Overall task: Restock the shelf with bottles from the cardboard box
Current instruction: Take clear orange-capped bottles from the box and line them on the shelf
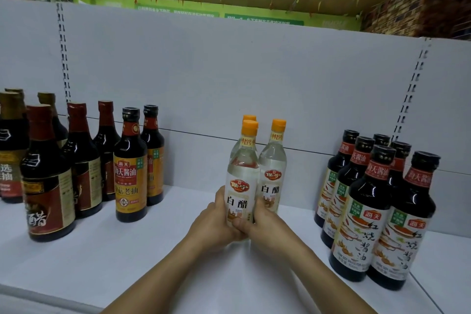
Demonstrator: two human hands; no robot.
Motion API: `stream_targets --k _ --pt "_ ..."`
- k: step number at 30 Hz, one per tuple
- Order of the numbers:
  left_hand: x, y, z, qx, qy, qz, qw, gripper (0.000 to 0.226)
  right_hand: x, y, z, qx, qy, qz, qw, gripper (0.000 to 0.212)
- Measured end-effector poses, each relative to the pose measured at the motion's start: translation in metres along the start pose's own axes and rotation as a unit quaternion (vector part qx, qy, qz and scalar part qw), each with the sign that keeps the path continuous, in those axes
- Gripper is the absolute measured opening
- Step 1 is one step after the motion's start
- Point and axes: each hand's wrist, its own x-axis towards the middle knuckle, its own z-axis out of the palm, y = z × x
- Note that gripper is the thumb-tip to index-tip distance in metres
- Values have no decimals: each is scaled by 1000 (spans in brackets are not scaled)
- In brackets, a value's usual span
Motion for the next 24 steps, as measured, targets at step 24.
stream_targets --k 24 --pt "11 -21 3 -114 17 52 992 87 8 9 20 10 91 -20 996 54"
